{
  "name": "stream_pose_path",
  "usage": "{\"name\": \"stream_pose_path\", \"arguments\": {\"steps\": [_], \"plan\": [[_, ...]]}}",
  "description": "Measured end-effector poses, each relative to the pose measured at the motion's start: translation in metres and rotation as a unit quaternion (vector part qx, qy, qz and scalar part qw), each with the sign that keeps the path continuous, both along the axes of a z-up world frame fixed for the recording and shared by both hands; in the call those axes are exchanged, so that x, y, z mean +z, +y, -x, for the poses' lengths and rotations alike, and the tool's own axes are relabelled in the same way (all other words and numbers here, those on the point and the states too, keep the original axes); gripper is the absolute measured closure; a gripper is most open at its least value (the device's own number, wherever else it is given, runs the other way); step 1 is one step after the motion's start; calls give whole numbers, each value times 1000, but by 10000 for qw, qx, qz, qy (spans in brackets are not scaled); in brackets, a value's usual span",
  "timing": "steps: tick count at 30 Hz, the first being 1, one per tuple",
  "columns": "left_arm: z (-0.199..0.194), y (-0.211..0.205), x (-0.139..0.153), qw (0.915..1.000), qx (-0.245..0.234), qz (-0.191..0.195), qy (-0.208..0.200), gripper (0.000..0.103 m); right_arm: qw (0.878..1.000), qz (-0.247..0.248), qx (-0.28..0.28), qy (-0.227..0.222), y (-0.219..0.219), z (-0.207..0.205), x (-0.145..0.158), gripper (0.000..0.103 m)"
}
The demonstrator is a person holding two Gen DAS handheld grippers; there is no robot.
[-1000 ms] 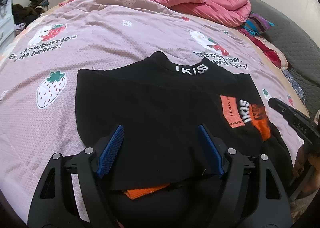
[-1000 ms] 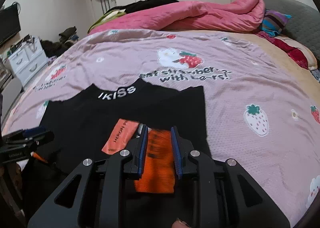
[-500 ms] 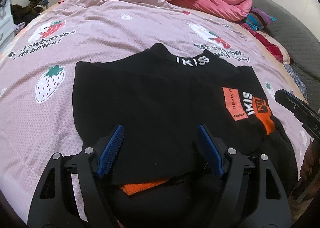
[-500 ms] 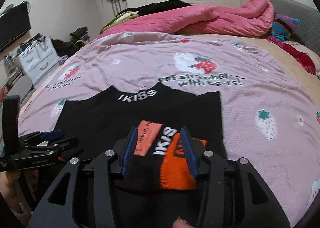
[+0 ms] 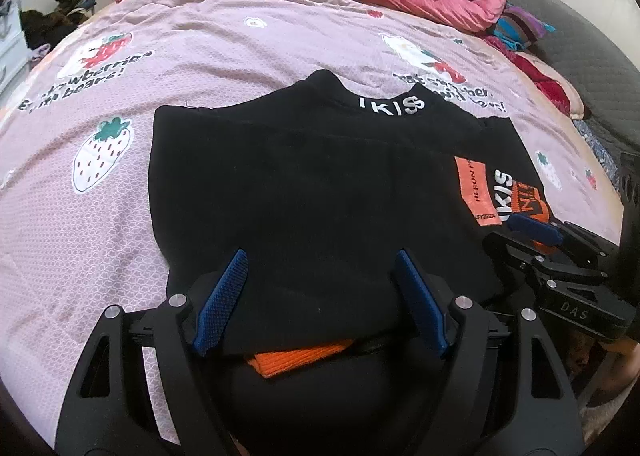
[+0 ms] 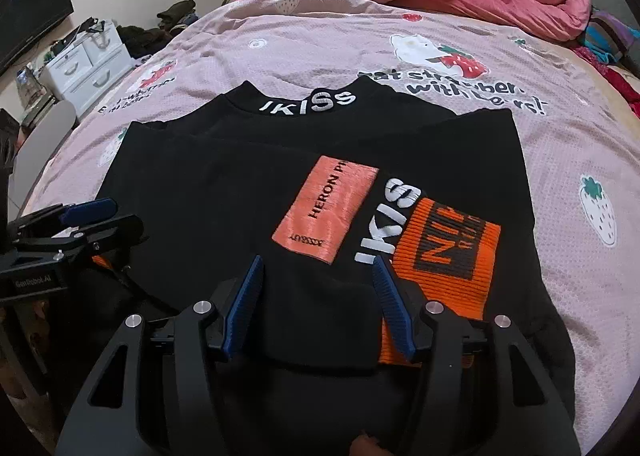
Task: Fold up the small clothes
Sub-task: 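Lower the orange cuff flat onto the shirt body and open the right tool, then move both tools back toward the shirt hem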
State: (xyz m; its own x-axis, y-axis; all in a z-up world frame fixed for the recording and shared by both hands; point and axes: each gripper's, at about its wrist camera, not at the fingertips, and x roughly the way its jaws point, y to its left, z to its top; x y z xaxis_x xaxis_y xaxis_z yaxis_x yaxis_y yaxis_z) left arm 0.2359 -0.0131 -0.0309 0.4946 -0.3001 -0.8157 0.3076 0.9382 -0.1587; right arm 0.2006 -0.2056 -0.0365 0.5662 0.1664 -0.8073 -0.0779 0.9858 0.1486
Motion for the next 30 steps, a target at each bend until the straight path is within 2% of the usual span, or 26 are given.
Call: {"name": "stream_pose_path", "arguments": {"steps": [4, 5, 6, 10, 14, 19, 23, 24, 30], "plan": [[2, -1, 2, 10000, 43, -10, -34, 34, 9997, 253, -36, -65, 6, 5, 4, 45], [4, -1, 3, 10000, 35, 20, -46, 32, 9993, 356, -107, -88, 6, 7, 6, 34], [5, -2, 4, 10000, 23, 44, -51, 31, 9989, 403, -170, -151, 5, 11, 10, 28], [10, -2, 12, 9998, -9, 133, -135, 30, 9989, 169, -304, -301, -6, 22, 18, 27], [14, -1, 19, 9995, 15, 210, -223, 30, 9980, -75, -502, -377, -18, 31, 23, 17], [20, 1, 28, 9990, 28, 276, -362, 25, 9955, -393, -739, -451, -33, 42, 28, 13], [23, 0, 33, 9986, 60, 274, -457, 20, 9931, -324, -890, -687, -36, 51, 39, 13], [24, 0, 35, 9984, 68, 276, -479, 20, 9926, -334, -918, -727, -37, 52, 41, 7], [29, 3, 41, 9977, 155, 271, -597, 9, 9905, -437, -968, -871, -40, 59, 52, 5]]}}
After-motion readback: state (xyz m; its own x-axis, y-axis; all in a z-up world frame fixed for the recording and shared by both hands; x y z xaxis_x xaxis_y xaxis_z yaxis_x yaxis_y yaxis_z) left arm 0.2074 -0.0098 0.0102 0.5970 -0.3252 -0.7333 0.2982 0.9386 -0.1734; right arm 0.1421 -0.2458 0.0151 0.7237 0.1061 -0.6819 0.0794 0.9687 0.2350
